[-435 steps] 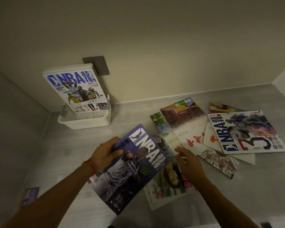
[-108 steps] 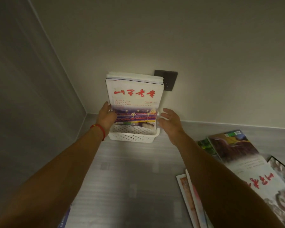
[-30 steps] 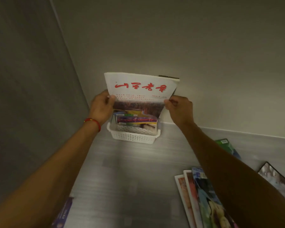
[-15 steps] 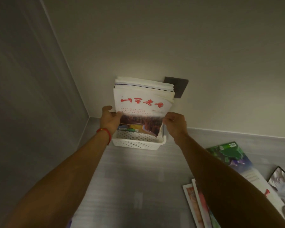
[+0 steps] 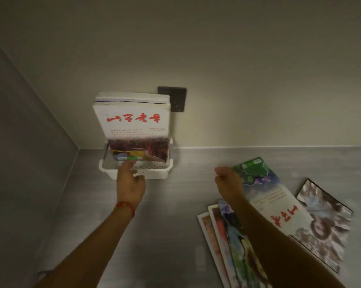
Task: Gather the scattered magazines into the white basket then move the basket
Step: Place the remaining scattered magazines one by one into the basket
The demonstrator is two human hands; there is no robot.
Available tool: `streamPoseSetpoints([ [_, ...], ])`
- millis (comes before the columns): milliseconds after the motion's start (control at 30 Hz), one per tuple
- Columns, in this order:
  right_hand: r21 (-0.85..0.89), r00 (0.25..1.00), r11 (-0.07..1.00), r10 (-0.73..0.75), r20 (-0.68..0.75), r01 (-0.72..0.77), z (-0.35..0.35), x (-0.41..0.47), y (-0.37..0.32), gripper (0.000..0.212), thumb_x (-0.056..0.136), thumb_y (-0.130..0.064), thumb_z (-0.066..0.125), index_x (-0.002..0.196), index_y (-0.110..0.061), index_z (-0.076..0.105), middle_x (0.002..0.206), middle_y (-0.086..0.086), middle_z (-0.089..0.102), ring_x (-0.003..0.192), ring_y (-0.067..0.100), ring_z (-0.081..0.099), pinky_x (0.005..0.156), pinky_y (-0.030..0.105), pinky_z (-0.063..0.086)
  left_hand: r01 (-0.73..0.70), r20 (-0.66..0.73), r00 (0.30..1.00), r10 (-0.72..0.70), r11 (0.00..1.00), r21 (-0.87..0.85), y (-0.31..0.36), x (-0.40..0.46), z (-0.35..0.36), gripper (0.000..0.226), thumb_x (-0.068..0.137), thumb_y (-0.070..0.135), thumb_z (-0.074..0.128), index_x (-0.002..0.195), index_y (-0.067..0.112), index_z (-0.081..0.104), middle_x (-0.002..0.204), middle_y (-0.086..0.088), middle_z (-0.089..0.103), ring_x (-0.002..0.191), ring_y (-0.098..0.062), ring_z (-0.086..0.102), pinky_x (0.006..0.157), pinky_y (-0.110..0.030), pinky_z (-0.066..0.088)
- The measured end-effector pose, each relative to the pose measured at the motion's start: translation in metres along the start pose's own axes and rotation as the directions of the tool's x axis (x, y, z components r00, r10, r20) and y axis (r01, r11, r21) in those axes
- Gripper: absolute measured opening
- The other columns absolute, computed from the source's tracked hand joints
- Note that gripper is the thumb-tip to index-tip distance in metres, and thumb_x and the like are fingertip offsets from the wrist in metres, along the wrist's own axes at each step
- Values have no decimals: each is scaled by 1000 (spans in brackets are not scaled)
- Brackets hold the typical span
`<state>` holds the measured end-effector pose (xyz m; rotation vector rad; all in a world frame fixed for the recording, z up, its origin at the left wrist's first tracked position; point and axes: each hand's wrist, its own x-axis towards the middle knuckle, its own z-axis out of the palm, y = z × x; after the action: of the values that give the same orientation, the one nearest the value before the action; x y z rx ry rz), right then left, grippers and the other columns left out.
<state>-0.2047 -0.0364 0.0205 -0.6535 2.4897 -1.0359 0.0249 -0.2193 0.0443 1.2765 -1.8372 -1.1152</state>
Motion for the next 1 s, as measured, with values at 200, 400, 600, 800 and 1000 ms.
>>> streamPoseSetpoints([
  [200, -154, 966, 969, 158, -204, -191, -91, -23, 132, 24, 91, -12, 59, 114, -12, 65, 115, 13, 66, 97, 25, 62, 83, 28, 47, -199, 457, 884, 95, 962, 185, 12, -112, 90, 56, 81, -8, 56, 134, 12, 54, 142, -7, 51, 133, -23, 47, 114, -21, 30],
  [400, -343, 921, 854, 358, -157, -391, -146, -25, 213, 69, 82, -40, 70, 135, -5, 43, 132, 19, 49, 121, 38, 49, 97, 47, 46, -317, 689, 722, 58, 913, 255, 26, -168, 144, 67, 84, -2, 51, 147, 20, 41, 157, 0, 32, 148, -17, 26, 118, -13, 12],
  [600, -444, 922, 809, 351, -161, -385, -141, -30, 230, 89, 73, -55, 76, 138, -11, 32, 137, 21, 39, 130, 42, 36, 104, 54, 36, -440, 787, 616, 33, 843, 309, 24, -197, 164, 60, 89, 5, 51, 147, 18, 42, 162, 1, 22, 149, -15, 20, 114, -7, 7],
  [800, 102, 978, 975, 203, -57, -196, -174, -28, 216, 16, 88, -14, 63, 104, -12, 65, 99, 11, 71, 88, 27, 70, 71, 44, 62, -429, 820, 567, -79, 821, 377, 23, -201, 160, 59, 87, 4, 55, 144, 19, 46, 162, 3, 21, 150, -18, 21, 122, -28, 24],
  [1000, 241, 973, 943, -231, -29, 231, -209, -36, 158, 17, 97, -16, 57, 107, -28, 64, 85, -10, 73, 78, 6, 71, 63, 23, 59, -331, 528, 839, 133, 895, 301, 75, -189, 146, 43, 84, -4, 58, 124, 9, 65, 130, -12, 64, 122, -28, 59, 102, -12, 33],
])
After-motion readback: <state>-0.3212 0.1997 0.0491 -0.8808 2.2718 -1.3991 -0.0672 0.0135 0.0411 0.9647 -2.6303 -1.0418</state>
